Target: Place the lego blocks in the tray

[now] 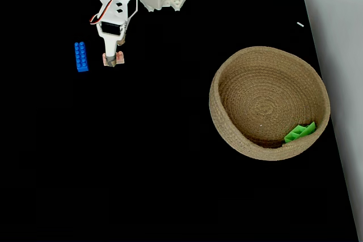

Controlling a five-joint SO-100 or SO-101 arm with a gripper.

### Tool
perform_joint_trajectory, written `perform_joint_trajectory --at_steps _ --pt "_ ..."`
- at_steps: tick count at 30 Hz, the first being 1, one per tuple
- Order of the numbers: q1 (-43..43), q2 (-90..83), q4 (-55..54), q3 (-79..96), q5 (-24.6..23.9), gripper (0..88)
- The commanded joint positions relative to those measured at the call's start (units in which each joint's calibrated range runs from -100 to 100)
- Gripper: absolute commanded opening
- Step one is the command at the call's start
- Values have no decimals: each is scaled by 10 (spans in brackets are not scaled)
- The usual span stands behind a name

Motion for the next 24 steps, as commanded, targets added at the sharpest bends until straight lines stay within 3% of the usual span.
perform_joint_trajectory --at_steps 1,12,13,14,15,24 --pt "8 -6 -14 -14 2 265" --pt "12 22 -97 41 8 259" --pt "12 28 -102 41 11 246" --pt "12 32 -107 41 18 168" --pt "12 35 -113 41 27 13" --pt "-5 14 -136 66 21 0"
